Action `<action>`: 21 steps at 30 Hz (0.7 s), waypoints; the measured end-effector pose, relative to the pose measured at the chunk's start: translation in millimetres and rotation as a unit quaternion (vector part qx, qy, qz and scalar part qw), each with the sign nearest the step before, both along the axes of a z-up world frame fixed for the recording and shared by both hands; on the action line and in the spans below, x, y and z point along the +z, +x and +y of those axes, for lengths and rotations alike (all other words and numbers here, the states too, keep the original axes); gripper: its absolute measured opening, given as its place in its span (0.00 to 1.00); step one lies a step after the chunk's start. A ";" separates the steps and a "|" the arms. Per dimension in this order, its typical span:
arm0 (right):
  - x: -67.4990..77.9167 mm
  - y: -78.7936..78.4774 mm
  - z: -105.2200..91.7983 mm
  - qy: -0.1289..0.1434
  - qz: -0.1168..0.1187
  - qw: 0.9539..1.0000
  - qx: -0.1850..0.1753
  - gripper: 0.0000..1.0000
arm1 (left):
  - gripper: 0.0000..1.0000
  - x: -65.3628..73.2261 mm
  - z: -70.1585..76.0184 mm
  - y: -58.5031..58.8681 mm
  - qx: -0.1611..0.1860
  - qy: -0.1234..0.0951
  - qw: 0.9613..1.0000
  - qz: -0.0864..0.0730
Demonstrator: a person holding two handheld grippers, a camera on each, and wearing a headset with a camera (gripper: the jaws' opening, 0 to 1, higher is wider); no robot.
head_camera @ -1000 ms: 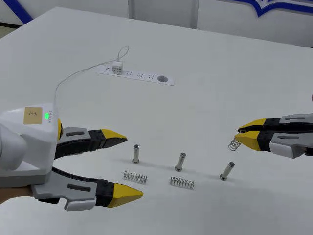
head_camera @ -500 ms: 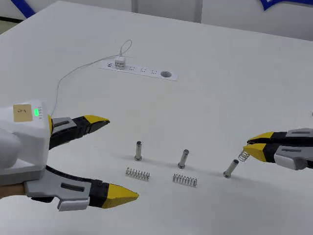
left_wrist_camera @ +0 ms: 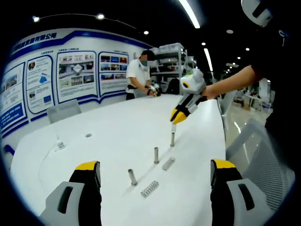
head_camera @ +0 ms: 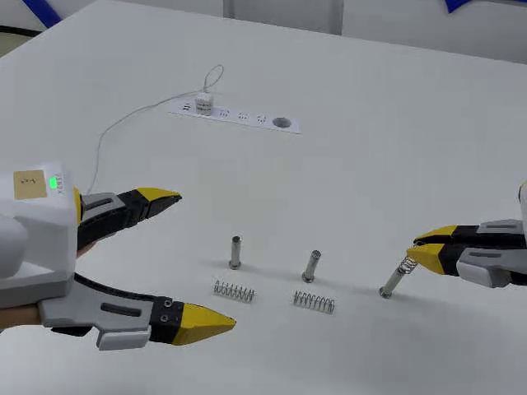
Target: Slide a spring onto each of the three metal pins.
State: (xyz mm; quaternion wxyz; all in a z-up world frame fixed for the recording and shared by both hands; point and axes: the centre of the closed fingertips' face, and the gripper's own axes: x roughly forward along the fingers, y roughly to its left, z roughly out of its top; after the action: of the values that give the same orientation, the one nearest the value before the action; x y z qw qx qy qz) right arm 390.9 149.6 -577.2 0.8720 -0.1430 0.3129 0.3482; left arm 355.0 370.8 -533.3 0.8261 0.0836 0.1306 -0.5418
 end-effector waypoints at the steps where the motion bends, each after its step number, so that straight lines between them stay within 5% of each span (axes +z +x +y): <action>1: -0.7 0.2 0.1 0.000 0.000 1.000 -0.001 0.10 | 1.00 0.4 0.0 0.3 0.001 -0.001 1.000 0.001; 21: -3.2 1.1 1.7 0.005 0.010 1.000 -0.004 0.10 | 1.00 -2.2 0.0 1.7 0.010 0.001 1.000 0.009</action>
State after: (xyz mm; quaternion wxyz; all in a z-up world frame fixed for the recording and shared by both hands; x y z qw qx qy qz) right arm 392.0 151.3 -580.4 0.8709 -0.1339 0.3200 0.3482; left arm 356.6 370.9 -535.6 0.8300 0.0783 0.1388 -0.5345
